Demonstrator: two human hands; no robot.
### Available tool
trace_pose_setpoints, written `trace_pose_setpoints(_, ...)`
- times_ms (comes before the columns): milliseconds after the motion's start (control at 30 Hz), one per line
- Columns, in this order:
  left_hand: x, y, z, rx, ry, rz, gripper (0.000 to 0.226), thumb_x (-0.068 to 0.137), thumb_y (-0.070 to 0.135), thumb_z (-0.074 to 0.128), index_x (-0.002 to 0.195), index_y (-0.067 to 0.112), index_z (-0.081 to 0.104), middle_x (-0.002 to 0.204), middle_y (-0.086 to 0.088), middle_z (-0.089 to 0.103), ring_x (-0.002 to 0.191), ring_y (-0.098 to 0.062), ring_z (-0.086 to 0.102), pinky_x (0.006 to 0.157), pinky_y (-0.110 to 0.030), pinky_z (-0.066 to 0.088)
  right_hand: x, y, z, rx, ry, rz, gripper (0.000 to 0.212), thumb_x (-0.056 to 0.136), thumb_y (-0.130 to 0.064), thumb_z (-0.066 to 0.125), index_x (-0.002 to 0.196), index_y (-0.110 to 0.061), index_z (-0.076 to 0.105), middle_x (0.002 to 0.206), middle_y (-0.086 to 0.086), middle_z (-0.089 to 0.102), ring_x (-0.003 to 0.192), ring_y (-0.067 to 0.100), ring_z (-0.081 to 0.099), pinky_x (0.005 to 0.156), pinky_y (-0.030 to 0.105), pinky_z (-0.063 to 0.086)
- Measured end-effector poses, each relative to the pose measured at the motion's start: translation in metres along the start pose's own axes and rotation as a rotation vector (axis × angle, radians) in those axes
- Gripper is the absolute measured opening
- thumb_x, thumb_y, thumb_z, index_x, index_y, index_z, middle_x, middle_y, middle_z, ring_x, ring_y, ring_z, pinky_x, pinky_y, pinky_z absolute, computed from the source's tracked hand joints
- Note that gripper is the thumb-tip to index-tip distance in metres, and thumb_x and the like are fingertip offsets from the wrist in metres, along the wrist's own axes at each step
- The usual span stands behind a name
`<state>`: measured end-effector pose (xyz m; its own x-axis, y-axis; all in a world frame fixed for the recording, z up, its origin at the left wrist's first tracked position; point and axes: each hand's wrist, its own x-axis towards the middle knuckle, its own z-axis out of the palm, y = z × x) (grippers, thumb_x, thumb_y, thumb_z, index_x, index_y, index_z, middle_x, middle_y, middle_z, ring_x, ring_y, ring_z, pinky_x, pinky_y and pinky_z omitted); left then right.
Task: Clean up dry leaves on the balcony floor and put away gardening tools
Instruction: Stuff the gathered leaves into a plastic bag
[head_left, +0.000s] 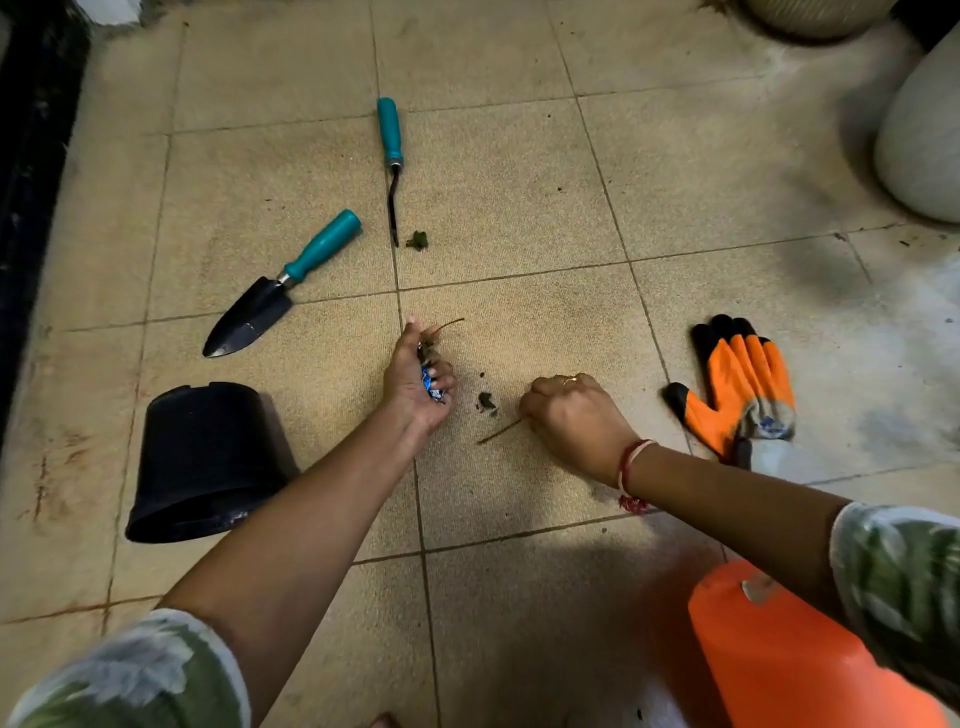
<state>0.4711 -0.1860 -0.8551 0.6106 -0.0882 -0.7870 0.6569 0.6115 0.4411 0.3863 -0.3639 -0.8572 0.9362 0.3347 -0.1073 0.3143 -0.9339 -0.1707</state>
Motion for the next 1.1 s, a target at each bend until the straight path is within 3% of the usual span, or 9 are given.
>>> trace_pose_setpoints(67, -0.004, 0.002, 0.0, 0.014, 0.007, 0.035, 0.031, 0.09, 0.04, 0.058, 0.069, 0.02, 0.049, 0.04, 0.01, 0.041, 0.03, -0.003, 0.032, 0.029, -0.014, 0.024, 0.001, -0.002, 0.0, 0.017, 0.019, 0.015, 0.009, 0.09, -0.014, 0.053, 0.092, -0.017, 0.061, 0.083, -0.003, 0.058, 0.066, 0.013, 0.054, 0.075, 0.032, 0.047)
trace_pose_setpoints(233, -0.022, -0.001, 0.002, 0.277, 0.016, 0.126, 0.031, 0.082, 0.049, 0.065, 0.073, 0.023, 0.051, 0.048, 0.009, 0.039, 0.036, -0.004, 0.031, 0.034, -0.015, 0.024, 0.033, -0.012, -0.037, 0.747, 0.252, 0.411, 0.007, 0.093, -0.015, 0.056, 0.093, -0.013, 0.062, 0.086, -0.003, 0.061, 0.068, 0.003, 0.053, 0.06, 0.011, 0.039)
trace_pose_setpoints(333, -0.035, -0.016, 0.01, 0.342, -0.062, 0.138, 0.033, 0.079, 0.053, 0.063, 0.076, 0.021, 0.055, 0.056, 0.005, 0.054, 0.047, -0.008, 0.049, 0.042, -0.017, 0.041, 0.05, -0.039, -0.05, 0.916, 0.203, 0.436, 0.005, 0.091, -0.015, 0.06, 0.087, -0.015, 0.063, 0.079, -0.004, 0.063, 0.068, 0.005, 0.06, 0.056, 0.01, 0.046)
trace_pose_setpoints(433, -0.037, -0.018, 0.016, 0.281, -0.129, 0.17, 0.037, 0.069, 0.05, 0.07, 0.067, 0.015, 0.058, 0.065, -0.002, 0.063, 0.064, -0.017, 0.061, 0.065, -0.031, 0.052, 0.053, -0.062, -0.048, 0.848, 0.17, 0.427, 0.029, 0.089, -0.013, 0.059, 0.062, -0.024, 0.054, 0.06, -0.007, 0.058, 0.053, 0.007, 0.056, 0.05, 0.014, 0.045)
trace_pose_setpoints(533, -0.028, -0.019, 0.014, 0.321, -0.077, 0.189, 0.028, 0.079, 0.028, 0.073, 0.064, 0.014, 0.054, 0.059, -0.002, 0.06, 0.054, -0.016, 0.059, 0.051, -0.022, 0.048, 0.053, -0.058, -0.046, 0.835, 0.172, 0.413, 0.026, 0.084, -0.011, 0.062, 0.059, -0.017, 0.061, 0.057, 0.0, 0.062, 0.053, 0.014, 0.06, 0.053, 0.026, 0.05)
trace_pose_setpoints(667, -0.017, -0.011, 0.01, 0.321, 0.048, 0.124, 0.02, 0.087, 0.021, 0.064, 0.07, 0.016, 0.054, 0.056, 0.005, 0.052, 0.041, -0.006, 0.048, 0.038, -0.015, 0.037, 0.036, -0.041, -0.039, 0.881, 0.228, 0.361, 0.014, 0.086, -0.011, 0.066, 0.098, -0.013, 0.071, 0.092, -0.003, 0.066, 0.08, 0.008, 0.062, 0.073, 0.024, 0.052)
trace_pose_setpoints(767, -0.009, 0.008, 0.003, 0.228, 0.097, 0.136, 0.013, 0.087, 0.021, 0.064, 0.078, 0.016, 0.056, 0.059, 0.005, 0.049, 0.036, -0.004, 0.043, 0.034, -0.016, 0.033, 0.021, -0.019, -0.019, 0.625, 0.159, 0.558, 0.054, 0.092, -0.028, 0.057, 0.141, -0.016, 0.039, 0.142, 0.008, 0.036, 0.125, 0.02, 0.041, 0.106, 0.037, 0.039)
trace_pose_setpoints(867, -0.006, 0.019, -0.002, 0.146, 0.085, 0.136, 0.018, 0.089, 0.023, 0.062, 0.074, 0.018, 0.053, 0.054, 0.007, 0.047, 0.033, -0.004, 0.04, 0.033, -0.017, 0.033, 0.012, -0.02, 0.005, 0.451, 0.039, 0.646, 0.068, 0.096, -0.044, 0.038, 0.149, -0.009, 0.013, 0.157, 0.013, 0.008, 0.145, 0.028, 0.01, 0.117, 0.049, 0.016)
trace_pose_setpoints(1100, -0.013, 0.023, -0.017, 0.032, 0.123, 0.115, 0.021, 0.089, 0.022, 0.062, 0.071, 0.02, 0.052, 0.045, 0.01, 0.044, 0.033, -0.002, 0.038, 0.031, -0.015, 0.029, 0.035, -0.059, 0.019, 0.188, -0.11, 0.064, 0.058, 0.1, -0.018, 0.028, 0.15, -0.005, 0.001, 0.157, 0.017, -0.002, 0.146, 0.029, -0.002, 0.117, 0.037, -0.002)
